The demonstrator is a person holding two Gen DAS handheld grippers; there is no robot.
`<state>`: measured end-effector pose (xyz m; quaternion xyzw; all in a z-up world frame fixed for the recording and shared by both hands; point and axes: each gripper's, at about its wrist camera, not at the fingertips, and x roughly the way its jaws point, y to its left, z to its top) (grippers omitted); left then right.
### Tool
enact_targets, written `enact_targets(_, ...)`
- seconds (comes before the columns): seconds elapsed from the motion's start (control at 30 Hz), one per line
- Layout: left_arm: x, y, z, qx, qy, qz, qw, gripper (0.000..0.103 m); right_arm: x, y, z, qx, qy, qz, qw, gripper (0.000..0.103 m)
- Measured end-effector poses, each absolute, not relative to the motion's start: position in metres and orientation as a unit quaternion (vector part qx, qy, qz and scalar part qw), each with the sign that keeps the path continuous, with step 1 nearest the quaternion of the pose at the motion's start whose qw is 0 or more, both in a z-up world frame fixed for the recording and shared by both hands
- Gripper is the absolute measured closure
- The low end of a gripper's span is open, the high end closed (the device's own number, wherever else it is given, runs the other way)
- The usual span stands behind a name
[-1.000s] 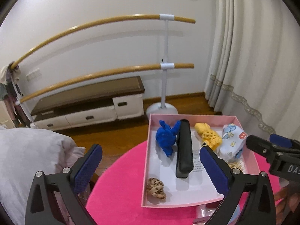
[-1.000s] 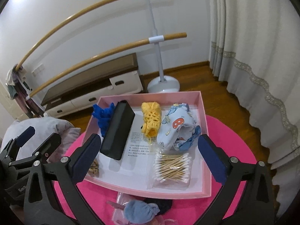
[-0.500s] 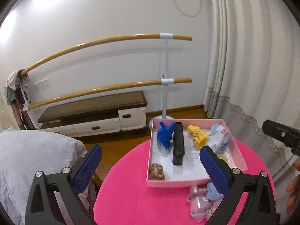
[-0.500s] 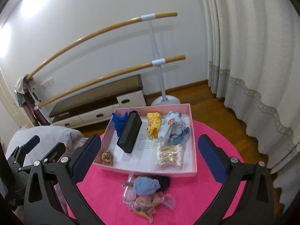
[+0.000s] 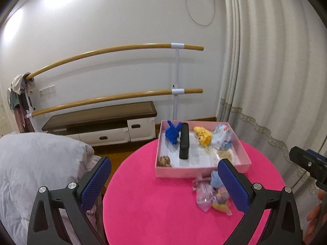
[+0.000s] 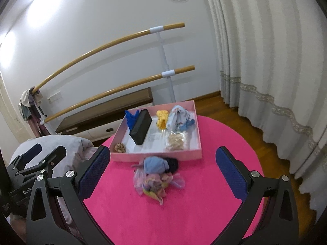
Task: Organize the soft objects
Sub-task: 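Withdraw both tools from the box toward the remaining items, then grasp the organza scrunchie with the right tool while the left tool grasps the clear plastic bag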
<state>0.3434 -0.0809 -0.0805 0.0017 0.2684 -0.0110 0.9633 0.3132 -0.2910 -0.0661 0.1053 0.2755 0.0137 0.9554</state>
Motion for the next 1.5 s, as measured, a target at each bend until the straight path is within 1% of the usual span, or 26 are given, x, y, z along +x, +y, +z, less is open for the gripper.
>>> enact_targets(0.27, 0.312, -0.083, -0.086, 0.002, 0.285, -0.015, 0.959, 0.000, 0.278, -0.285, -0.084, 0.107, 0.275, 0.007, 0.956, 0.000)
enact_targets(0.5, 0.312, -0.081, -0.099, -0.003, 0.307, -0.010, 0.952, 0.000, 0.280, -0.279, -0.105, 0.092, 0.298, 0.004, 0.950, 0.000)
enact_targets(0.7, 0.329, -0.081, -0.111, 0.003, 0.322, -0.008, 0.947, 0.000, 0.295, -0.280, -0.122, 0.086, 0.317, -0.001, 0.945, 0.000)
enact_targets(1.03, 0.378, -0.082, -0.154, 0.002, 0.364, -0.008, 0.931, 0.000, 0.340, -0.276, -0.183, 0.091, 0.385, 0.010, 0.918, 0.000)
enact_targets(1.33, 0.419, -0.083, -0.191, 0.005, 0.397, -0.009, 0.918, 0.000, 0.385, -0.265, -0.226, 0.097, 0.423, 0.038, 0.900, 0.000)
enact_targets(1.4, 0.427, -0.084, -0.198, 0.004, 0.403, -0.009, 0.915, 0.000, 0.394, -0.263, -0.234, 0.100, 0.429, 0.044, 0.897, 0.002)
enact_targets(1.47, 0.434, -0.085, -0.203, 0.004, 0.407, -0.010, 0.914, 0.000, 0.400, -0.261, -0.241, 0.102, 0.432, 0.056, 0.894, 0.011)
enact_targets(1.5, 0.438, -0.086, -0.205, 0.005, 0.408, -0.010, 0.913, 0.000, 0.401, -0.260, -0.244, 0.102, 0.433, 0.061, 0.893, 0.013)
